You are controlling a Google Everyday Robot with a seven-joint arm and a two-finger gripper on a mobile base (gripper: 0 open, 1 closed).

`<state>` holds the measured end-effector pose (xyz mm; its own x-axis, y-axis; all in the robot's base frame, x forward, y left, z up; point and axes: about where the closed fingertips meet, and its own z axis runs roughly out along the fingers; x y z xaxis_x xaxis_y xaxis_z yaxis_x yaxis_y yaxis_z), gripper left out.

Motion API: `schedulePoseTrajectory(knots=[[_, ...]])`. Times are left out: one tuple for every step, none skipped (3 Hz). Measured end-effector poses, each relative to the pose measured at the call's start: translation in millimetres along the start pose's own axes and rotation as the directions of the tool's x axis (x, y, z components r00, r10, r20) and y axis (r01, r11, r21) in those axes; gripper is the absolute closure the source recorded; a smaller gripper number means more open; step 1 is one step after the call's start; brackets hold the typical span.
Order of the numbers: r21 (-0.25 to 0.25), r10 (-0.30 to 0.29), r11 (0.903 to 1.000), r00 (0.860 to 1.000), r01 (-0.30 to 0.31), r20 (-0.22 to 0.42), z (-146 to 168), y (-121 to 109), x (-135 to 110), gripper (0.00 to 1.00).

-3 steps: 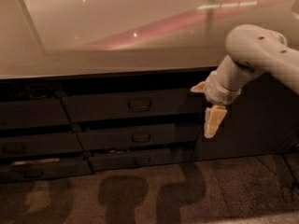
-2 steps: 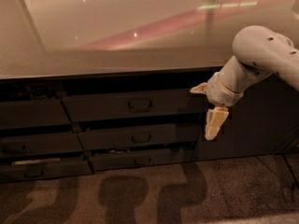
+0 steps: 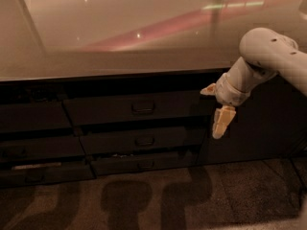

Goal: Open top drawer

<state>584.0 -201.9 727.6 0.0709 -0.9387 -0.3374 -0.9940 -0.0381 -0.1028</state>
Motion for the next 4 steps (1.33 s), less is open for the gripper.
schedulePoseTrajectory(knots=[[-0.017,0.084,0.9964,0.996,-0.084,0.014,19,-43,40,0.00],[-0.017,0.084,0.9963,0.996,-0.084,0.014,19,-43,40,0.00],[-0.033,0.068,0.9971,0.997,-0.068,-0.023,24,-50,26,0.00],[-0.059,0.033,0.9976,0.996,-0.037,-0.077,34,-58,4,0.00]])
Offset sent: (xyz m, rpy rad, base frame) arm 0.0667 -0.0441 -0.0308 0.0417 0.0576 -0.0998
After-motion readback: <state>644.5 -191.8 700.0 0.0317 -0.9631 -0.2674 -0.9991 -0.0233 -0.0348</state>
